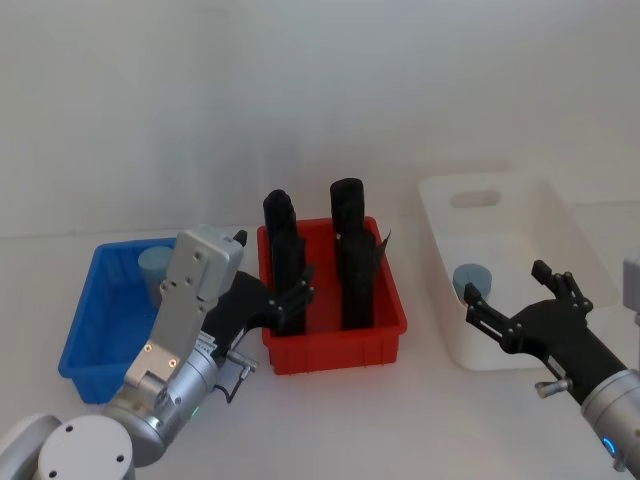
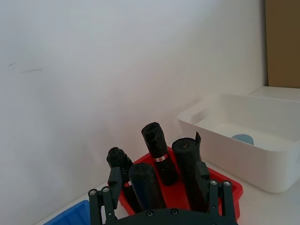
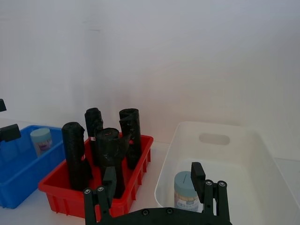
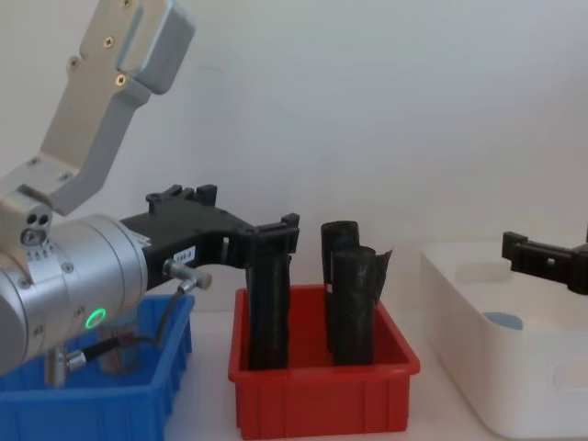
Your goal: Pick the cotton swabs from the blue box and place them into the white box.
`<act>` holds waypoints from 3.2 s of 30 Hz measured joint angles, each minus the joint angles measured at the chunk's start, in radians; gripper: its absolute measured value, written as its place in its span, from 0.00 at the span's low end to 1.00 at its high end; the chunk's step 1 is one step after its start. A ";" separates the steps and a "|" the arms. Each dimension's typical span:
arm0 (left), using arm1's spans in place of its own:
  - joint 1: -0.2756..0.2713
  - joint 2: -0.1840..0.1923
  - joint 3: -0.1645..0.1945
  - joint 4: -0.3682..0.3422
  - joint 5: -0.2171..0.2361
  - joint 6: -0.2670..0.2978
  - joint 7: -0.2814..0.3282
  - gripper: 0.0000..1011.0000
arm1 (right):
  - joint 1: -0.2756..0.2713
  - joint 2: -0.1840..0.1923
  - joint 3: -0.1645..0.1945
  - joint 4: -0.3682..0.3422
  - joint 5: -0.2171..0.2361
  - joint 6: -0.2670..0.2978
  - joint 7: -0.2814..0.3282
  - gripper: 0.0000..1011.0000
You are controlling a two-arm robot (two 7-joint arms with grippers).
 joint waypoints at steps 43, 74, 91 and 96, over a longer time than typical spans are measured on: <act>0.014 -0.004 0.009 0.000 0.005 -0.024 0.038 0.99 | 0.125 -0.048 -0.002 0.174 -0.049 -0.029 0.098 0.99; 0.014 -0.004 0.009 0.000 0.005 -0.024 0.038 0.99 | 0.504 -0.221 -0.070 0.745 -0.159 -0.165 0.348 0.99; 0.014 -0.004 0.009 0.000 0.005 -0.024 0.038 0.99 | 0.685 -0.300 -0.098 1.051 -0.190 -0.254 0.407 0.99; 0.014 -0.004 0.009 0.000 0.005 -0.024 0.038 0.99 | 0.731 -0.319 -0.103 1.135 -0.196 -0.281 0.414 0.99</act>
